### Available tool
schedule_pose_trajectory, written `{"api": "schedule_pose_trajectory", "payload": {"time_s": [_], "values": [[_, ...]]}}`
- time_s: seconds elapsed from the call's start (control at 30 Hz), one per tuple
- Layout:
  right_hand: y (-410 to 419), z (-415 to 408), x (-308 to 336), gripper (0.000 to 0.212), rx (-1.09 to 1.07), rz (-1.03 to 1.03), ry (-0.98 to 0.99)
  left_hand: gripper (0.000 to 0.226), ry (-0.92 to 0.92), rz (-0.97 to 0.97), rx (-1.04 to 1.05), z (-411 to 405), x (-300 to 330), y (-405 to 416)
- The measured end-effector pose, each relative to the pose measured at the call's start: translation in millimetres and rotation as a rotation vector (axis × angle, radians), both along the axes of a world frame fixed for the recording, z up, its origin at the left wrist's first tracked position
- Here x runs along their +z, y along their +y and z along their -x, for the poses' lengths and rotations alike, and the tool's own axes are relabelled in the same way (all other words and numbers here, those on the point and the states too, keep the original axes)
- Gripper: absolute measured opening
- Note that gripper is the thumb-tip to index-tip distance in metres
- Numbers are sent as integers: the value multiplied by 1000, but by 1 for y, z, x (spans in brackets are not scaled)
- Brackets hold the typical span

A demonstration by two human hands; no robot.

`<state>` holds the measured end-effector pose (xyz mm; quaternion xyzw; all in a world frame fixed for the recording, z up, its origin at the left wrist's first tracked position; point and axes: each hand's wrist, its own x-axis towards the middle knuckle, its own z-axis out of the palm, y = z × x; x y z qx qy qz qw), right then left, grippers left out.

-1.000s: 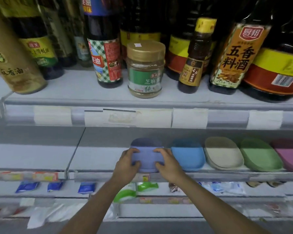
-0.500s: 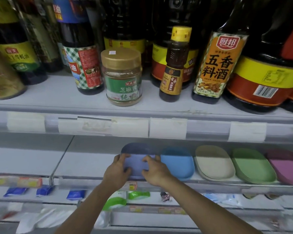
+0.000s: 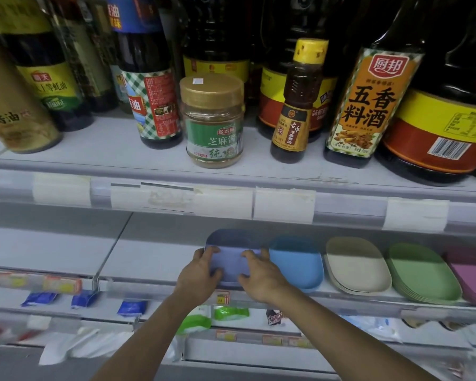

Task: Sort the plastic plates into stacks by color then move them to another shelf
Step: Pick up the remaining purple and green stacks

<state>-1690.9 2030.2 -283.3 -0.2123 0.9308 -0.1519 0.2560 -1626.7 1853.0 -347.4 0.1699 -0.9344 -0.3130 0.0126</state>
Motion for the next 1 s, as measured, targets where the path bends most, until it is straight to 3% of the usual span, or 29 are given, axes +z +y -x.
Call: {"api": "schedule_pose_trajectory", "payload": {"time_s": [0.17,0.33,0.57,0.73,1.0], "values": [[3,-4,12,59,6,-11,25,48,-14,9,-2,0,3,2],[8,-5,27,55,117,-70,214,51,-33,28,36,-1,14,-10],[-15,11,33,51,295,92,230,44,41,123,95,-24,44,-25],[-73,-5,29,34,478,245,257,44,30,171,247,-76,67,-46],[-204,-112,31,36,878,345,223,42,5,199,616,-229,88,-100]]}}
